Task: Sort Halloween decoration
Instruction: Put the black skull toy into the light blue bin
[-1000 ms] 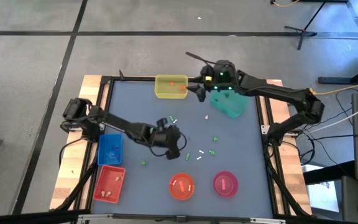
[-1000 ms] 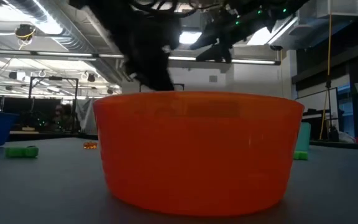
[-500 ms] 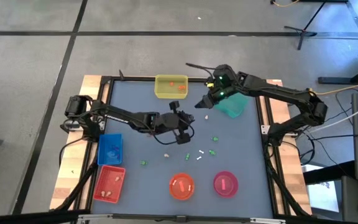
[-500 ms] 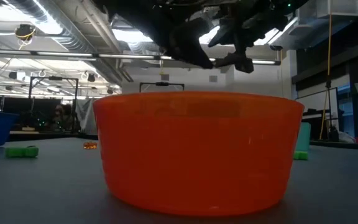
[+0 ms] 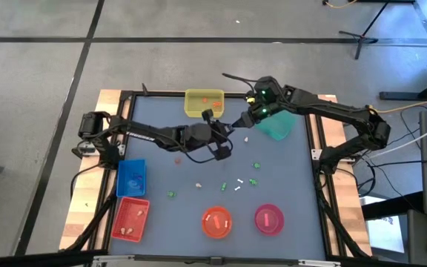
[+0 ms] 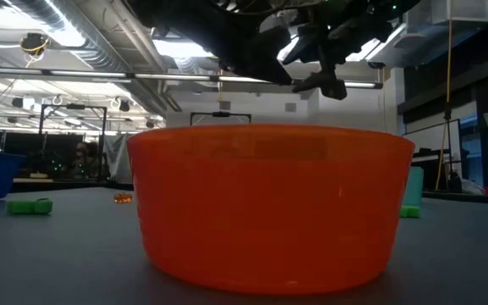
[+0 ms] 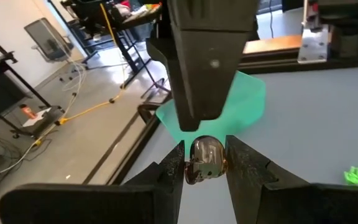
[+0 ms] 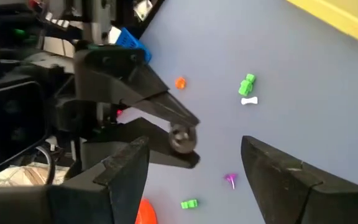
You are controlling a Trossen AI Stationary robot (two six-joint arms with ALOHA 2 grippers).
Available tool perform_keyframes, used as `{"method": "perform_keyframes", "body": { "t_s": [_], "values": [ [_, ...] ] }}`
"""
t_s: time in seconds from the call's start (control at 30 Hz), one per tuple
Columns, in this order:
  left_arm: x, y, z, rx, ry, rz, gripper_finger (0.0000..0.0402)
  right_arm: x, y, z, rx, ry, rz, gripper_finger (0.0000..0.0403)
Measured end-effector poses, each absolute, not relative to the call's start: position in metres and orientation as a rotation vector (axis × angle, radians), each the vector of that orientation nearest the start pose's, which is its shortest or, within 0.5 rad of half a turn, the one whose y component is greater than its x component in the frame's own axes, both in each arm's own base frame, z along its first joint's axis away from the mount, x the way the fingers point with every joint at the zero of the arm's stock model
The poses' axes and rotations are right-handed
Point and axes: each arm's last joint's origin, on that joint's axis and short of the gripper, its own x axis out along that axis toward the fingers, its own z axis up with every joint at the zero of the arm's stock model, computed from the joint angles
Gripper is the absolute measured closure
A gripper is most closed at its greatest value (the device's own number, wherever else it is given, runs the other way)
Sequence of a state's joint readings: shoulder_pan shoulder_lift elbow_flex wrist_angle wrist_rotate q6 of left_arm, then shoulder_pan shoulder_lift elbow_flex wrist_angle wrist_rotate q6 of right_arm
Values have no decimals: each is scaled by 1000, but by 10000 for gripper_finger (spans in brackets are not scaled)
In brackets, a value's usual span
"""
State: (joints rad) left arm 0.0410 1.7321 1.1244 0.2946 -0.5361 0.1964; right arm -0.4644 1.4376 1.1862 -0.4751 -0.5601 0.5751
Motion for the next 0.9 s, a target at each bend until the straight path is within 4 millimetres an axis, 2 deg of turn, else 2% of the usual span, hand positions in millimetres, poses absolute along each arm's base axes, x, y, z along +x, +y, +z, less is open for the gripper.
{"method": "perform_keyframes", "body": {
  "t_s": [0.13, 0.5, 0.9],
  "values": [
    [385, 36, 247, 258, 340, 554, 322, 282, -124, 303, 894, 626, -99, 150],
    [388, 36, 258, 278, 236, 560, 322, 284, -126, 305, 876, 595, -106, 150],
    [388, 39, 260, 274, 219, 569, 322, 284, -126, 306, 874, 590, -103, 157]
  ]
}}
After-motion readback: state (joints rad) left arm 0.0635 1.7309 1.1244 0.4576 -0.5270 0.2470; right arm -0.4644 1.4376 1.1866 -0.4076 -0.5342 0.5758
